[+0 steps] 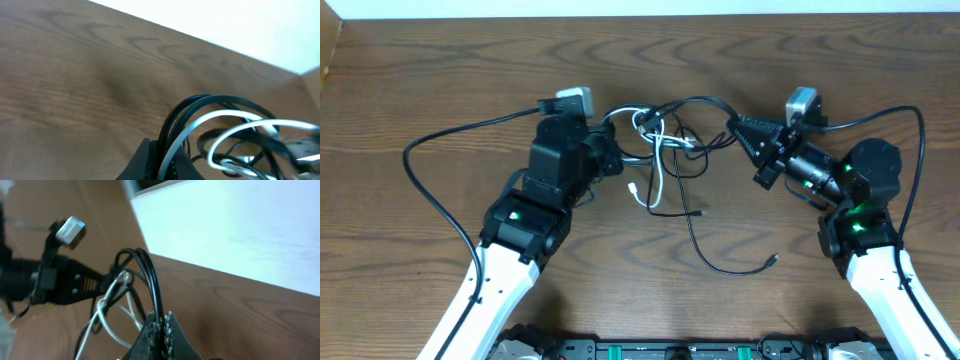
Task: Untangle cables
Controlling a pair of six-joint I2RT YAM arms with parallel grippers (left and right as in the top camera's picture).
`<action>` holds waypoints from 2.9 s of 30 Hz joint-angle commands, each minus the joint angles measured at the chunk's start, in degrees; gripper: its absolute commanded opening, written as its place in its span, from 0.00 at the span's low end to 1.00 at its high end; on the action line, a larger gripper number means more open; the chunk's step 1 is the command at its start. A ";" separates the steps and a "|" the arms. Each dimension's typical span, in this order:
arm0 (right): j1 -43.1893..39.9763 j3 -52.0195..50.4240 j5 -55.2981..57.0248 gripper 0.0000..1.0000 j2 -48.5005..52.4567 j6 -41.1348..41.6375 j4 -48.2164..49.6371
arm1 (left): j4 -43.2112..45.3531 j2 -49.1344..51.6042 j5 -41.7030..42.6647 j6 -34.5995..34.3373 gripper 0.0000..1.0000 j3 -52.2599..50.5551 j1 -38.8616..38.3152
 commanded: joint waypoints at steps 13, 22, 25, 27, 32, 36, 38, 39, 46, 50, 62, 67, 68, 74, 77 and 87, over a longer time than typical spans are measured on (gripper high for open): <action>-0.57 0.33 12.55 0.37 -0.15 7.76 -10.47 | 0.39 -0.02 -1.14 -7.15 0.07 0.90 0.98; -0.52 0.33 7.58 0.61 -0.15 -1.55 -10.78 | 2.49 -0.02 2.34 -6.54 0.07 0.90 0.98; -0.52 0.33 2.89 0.61 -0.15 -9.60 -12.09 | 4.22 -0.02 6.34 -3.21 0.07 0.90 0.98; -0.52 0.33 2.54 0.61 -0.11 -14.25 -14.58 | 6.97 -0.02 11.69 0.61 0.07 0.90 0.96; -0.50 0.33 1.09 0.60 0.87 -18.93 -17.40 | 13.94 -0.02 24.90 8.04 0.07 0.90 0.98; 0.00 0.33 -4.81 0.59 2.08 -20.52 -15.80 | 15.28 -0.02 28.30 8.81 0.07 0.90 0.90; 0.83 0.33 -7.52 0.59 2.60 -21.40 -14.84 | 15.30 -0.02 28.76 8.79 0.08 0.90 0.85; 1.46 0.33 -8.57 0.60 2.95 -21.51 -14.40 | 15.30 -0.02 28.92 8.79 0.07 0.90 0.85; 5.60 0.33 -8.94 0.60 4.24 -22.56 -13.68 | 16.61 -0.02 30.42 8.79 0.08 0.90 0.81; 7.23 0.33 -8.92 0.56 4.28 -22.99 -13.64 | 16.76 -0.02 30.45 8.79 0.08 0.90 0.81; 7.39 0.33 -10.49 0.18 4.35 -22.93 -13.29 | 16.81 -0.02 33.44 8.76 0.07 0.90 0.81; 7.98 0.33 -10.62 0.17 4.35 -22.95 -13.27 | 17.07 -0.02 34.91 8.76 0.07 0.90 0.81; 8.15 0.33 -10.60 0.16 4.35 -22.95 -13.27 | 17.07 -0.02 34.91 8.76 0.07 0.90 0.81; 8.48 0.33 -10.58 0.01 4.35 -22.93 -13.27 | 17.00 -0.02 34.88 8.76 0.07 0.90 0.81; 8.48 0.33 -10.58 0.01 4.35 -22.93 -13.27 | 17.00 -0.02 34.84 8.76 0.07 0.90 0.81; 8.44 0.33 -10.40 0.01 3.78 -12.50 -5.97 | 10.93 -0.02 22.01 8.35 0.07 0.90 0.87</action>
